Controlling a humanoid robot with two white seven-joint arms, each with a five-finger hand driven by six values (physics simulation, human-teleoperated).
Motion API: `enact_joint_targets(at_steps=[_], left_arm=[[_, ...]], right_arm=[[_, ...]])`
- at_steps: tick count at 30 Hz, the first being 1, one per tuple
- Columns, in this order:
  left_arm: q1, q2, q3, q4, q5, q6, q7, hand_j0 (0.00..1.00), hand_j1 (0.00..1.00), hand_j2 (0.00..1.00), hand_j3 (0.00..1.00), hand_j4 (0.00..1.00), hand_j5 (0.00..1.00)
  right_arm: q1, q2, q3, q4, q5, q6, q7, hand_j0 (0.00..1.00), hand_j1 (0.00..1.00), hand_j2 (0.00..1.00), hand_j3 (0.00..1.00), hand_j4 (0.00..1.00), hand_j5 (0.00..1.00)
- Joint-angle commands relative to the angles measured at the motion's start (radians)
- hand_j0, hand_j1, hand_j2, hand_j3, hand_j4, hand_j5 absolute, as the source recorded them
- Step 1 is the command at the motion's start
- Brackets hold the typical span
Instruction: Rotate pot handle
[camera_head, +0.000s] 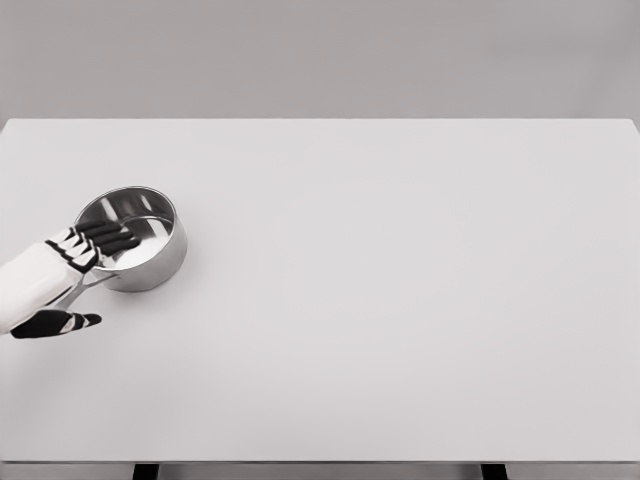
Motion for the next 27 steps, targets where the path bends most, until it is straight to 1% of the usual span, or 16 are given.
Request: enact_joint_targets(at_steps=[1,6,24,27], left_arm=[[0.000,-0.008,0.000,0.000,-0.010,0.000,0.000,1.00,1.00,1.00,1.00,1.00,1.00],[0.002,-0.012,0.002,0.001,-0.072,0.000,-0.001,1.00,1.00,1.00,1.00,1.00,1.00],[-0.009,-0.027,0.023,0.016,-0.095,0.000,-0.004,1.00,1.00,1.00,1.00,1.00,1.00],[-0.009,-0.028,0.028,0.018,-0.113,0.000,-0.004,1.00,1.00,1.00,1.00,1.00,1.00]], right_arm=[[0.000,0.000,0.000,0.000,0.000,0.001,0.000,1.00,1.00,1.00,1.00,1.00,1.00],[0.000,0.000,0.000,0.000,0.000,-0.001,0.000,1.00,1.00,1.00,1.00,1.00,1.00],[0.000,0.000,0.000,0.000,0.000,-0.001,0.000,1.00,1.00,1.00,1.00,1.00,1.00],[0.000,0.000,0.000,0.000,0.000,0.001,0.000,1.00,1.00,1.00,1.00,1.00,1.00]])
